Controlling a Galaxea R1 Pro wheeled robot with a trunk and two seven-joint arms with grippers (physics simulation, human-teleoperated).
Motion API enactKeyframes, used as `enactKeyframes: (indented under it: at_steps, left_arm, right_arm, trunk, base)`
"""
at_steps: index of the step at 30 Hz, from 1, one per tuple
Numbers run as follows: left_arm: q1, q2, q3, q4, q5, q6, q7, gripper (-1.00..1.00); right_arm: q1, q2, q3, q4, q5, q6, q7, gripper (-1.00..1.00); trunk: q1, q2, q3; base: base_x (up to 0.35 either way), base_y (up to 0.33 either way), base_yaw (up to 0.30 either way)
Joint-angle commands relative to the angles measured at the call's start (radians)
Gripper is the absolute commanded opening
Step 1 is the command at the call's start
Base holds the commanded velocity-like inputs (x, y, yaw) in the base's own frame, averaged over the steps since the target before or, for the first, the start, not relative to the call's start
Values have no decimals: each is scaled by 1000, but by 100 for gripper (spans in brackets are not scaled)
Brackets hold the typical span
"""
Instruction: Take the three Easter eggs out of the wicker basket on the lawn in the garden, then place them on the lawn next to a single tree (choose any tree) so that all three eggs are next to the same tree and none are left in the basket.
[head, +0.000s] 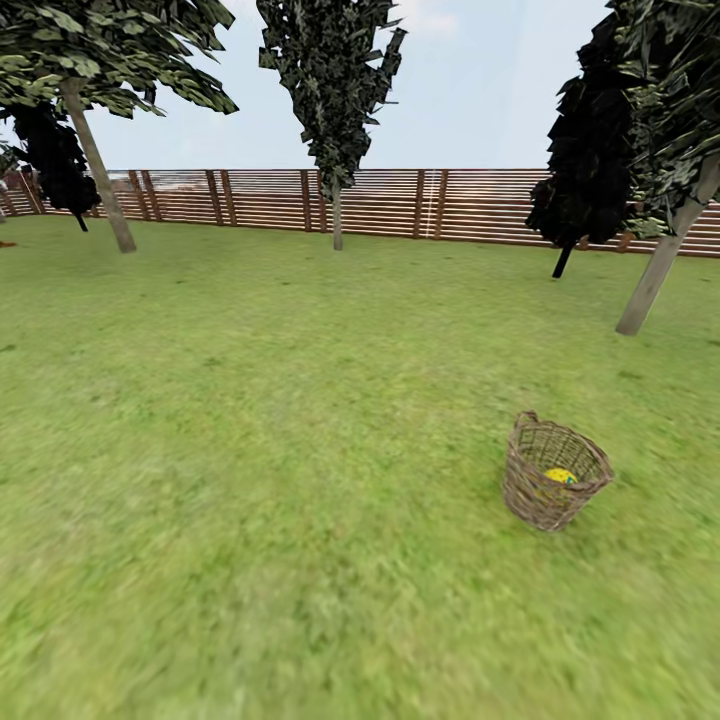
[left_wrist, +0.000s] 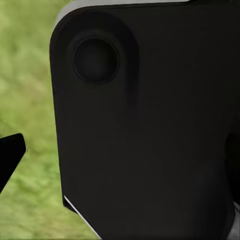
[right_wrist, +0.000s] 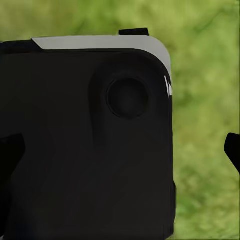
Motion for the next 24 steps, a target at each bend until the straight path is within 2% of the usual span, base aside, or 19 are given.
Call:
enactKeyframes:
  at_steps: [1, 20, 24]
  left_arm:
    - [0, 0, 1, -1, 1, 0, 0, 100]
    - [0, 0, 1, -2, 2, 0, 0, 100]
    - [0, 1, 1, -2, 2, 0, 0, 100]
  right_arm:
    - [-1, 0, -8, 1, 0, -4, 6, 100]
    - [-1, 3, -8, 1, -2, -4, 6, 100]
    - [-1, 3, -8, 2, 0, -4, 6, 100]
  trunk:
    - [0, 0, -1]
    - [0, 0, -1]
    - [0, 0, -1]
  base:
    - [294, 131, 0]
    - [298, 123, 0]
    - [314, 84, -131]
